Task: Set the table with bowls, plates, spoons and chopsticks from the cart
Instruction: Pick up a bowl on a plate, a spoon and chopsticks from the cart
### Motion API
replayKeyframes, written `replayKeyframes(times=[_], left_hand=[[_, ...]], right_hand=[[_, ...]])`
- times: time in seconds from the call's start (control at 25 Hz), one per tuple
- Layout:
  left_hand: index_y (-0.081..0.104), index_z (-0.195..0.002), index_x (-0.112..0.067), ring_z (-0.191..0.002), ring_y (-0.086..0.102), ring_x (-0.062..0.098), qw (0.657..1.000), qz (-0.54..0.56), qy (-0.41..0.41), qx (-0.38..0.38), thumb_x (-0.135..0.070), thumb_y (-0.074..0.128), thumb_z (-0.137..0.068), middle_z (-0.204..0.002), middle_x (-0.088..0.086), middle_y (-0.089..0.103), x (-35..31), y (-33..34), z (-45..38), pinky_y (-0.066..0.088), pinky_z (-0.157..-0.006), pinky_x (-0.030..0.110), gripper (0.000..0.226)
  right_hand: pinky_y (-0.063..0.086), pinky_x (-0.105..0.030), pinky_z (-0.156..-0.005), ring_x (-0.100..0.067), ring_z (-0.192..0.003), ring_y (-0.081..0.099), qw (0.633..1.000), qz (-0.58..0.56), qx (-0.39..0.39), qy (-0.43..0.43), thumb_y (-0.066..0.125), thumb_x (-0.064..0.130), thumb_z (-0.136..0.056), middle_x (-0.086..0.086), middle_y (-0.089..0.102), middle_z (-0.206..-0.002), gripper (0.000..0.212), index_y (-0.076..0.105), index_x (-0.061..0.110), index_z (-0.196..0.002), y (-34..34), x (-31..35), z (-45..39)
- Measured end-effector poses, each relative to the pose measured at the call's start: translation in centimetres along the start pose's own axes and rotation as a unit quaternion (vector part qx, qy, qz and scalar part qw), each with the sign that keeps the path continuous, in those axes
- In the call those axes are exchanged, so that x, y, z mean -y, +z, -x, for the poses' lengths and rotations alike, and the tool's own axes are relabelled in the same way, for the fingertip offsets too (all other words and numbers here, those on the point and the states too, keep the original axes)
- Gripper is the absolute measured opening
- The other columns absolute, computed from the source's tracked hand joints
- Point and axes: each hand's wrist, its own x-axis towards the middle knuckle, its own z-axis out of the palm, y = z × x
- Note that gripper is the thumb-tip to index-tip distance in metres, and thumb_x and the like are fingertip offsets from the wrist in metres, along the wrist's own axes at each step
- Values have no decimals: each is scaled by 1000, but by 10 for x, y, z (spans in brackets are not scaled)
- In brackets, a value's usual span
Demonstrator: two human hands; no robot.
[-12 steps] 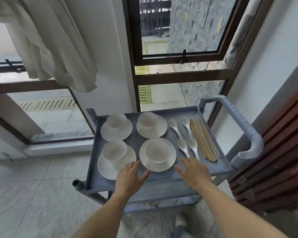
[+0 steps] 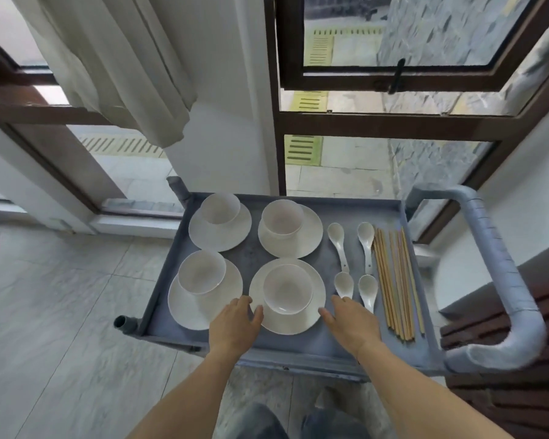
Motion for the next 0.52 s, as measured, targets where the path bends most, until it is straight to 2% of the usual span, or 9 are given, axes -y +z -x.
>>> replayKeyframes(times=[0.08,0.12,0.2,0.4,0.52], left_hand=[[53,-85,-25,-72,57,16,999,12,-30,-3,-50,46,-96,-85,-6,61,0,1,-2,53,-69,35,28],[51,-82,-25,-70,55,16,999,15,-43,0,-48,47,-96,-81,-5,60,1,2,-4,52,-66,34,27],[54,-87,-22,-73,58,20,997,35,-68,12,-45,50,-96,-83,-2,64,2,7,-11,48,-65,32,25],[60,-94,-13,-80,63,26,989,110,-90,51,-37,59,-94,-85,7,69,6,19,-23,48,-69,34,24],[63,-97,-12,-79,67,26,979,165,-103,57,-31,65,-91,-83,7,73,9,23,-28,53,-75,36,20]], right_hand=[[46,-35,-65,-25,-91,62,1000,-27,6,12,38,49,-100,-2,65,-101,34,54,19,-102,1,1,-6],[47,-35,-65,-25,-87,62,999,-46,6,21,40,47,-100,-2,65,-95,31,53,19,-98,1,3,-8],[49,-36,-67,-25,-82,61,995,-91,10,35,45,44,-99,-2,64,-89,27,52,19,-95,4,6,-14],[55,-40,-77,-25,-87,63,980,-187,2,70,56,30,-96,-5,68,-96,18,56,18,-109,11,17,-20],[49,-35,-71,-24,-86,62,960,-259,-6,110,60,21,-93,-3,66,-94,23,54,20,-116,16,20,-21]])
